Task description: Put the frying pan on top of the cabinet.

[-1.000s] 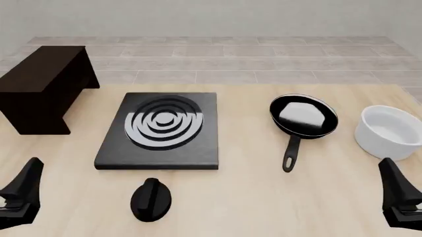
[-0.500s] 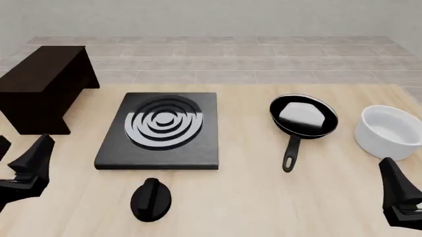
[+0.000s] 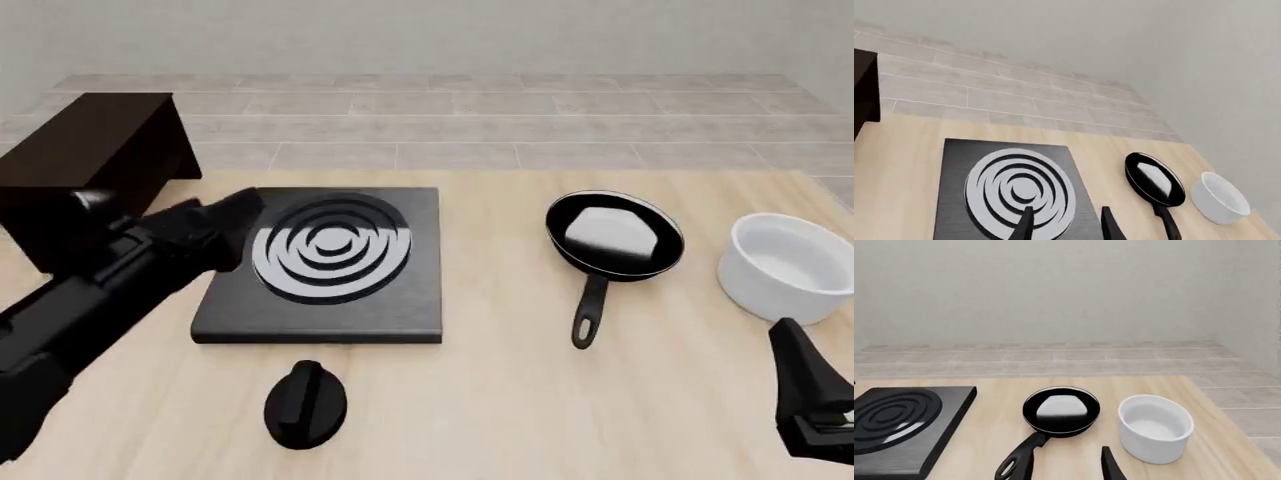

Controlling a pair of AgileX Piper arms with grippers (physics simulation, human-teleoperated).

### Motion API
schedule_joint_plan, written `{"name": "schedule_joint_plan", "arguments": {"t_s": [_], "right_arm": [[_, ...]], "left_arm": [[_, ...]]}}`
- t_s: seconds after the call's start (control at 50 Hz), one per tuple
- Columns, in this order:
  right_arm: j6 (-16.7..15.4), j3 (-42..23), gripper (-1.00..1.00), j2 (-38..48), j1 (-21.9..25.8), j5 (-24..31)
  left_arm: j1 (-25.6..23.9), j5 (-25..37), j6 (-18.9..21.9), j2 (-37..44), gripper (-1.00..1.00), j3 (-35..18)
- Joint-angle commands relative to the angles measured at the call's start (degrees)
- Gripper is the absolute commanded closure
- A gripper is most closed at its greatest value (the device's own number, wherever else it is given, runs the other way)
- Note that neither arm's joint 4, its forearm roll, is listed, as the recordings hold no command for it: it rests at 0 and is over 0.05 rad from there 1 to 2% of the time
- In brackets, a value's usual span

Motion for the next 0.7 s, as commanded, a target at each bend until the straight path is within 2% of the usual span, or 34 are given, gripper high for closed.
{"name": "schedule_joint_plan", "arguments": {"t_s": [0.02,0.06,0.1,0.12,0.18,0.28,0.32,0.4,0.42,0.44,0.5,0.7], "right_arm": [[0.0,0.0,-1.0,0.6,0.0,-0.4],[-0.1,-0.1,-1.0,0.9,0.0,-0.5],[-0.1,-0.2,-1.0,1.1,0.1,-0.6],[-0.1,-0.2,-1.0,1.2,0.1,-0.7],[0.1,-0.2,-1.0,1.2,0.0,-0.7],[0.0,-0.3,-1.0,1.4,0.0,-0.8],[0.0,-0.3,-1.0,1.5,0.1,-0.8],[-0.1,-0.4,-1.0,1.6,0.1,-0.8],[-0.1,-0.4,-1.0,1.5,0.1,-0.8],[-0.1,-0.4,-1.0,1.5,0.1,-0.8],[-0.2,-0.3,-1.0,1.3,0.1,-0.6],[-0.1,-0.1,-1.0,1.4,0.1,-1.0]], "left_arm": [[-9.8,-3.1,-10.2,13.8,-1.0,-8.1],[-12.1,-3.5,-10.1,13.7,-1.0,-8.9],[-15.1,-5.8,-14.7,16.6,-1.0,-9.1],[-15.3,-5.4,-14.4,17.4,-1.0,-10.0],[-18.2,-7.2,-18.6,20.7,-1.0,-11.3],[-20.2,-6.3,-18.5,22.2,-1.0,-13.2],[-20.7,-6.6,-20.1,24.4,-1.0,-14.2],[-22.5,-4.6,-17.7,25.1,-1.0,-16.7],[-22.1,-4.0,-18.7,26.5,-1.0,-17.6],[-22.7,-4.9,-22.5,28.9,-1.0,-17.6],[-23.1,-4.0,-21.4,30.0,-1.0,-19.7],[-24.9,-4.3,-24.1,36.3,-1.0,-23.5]]}}
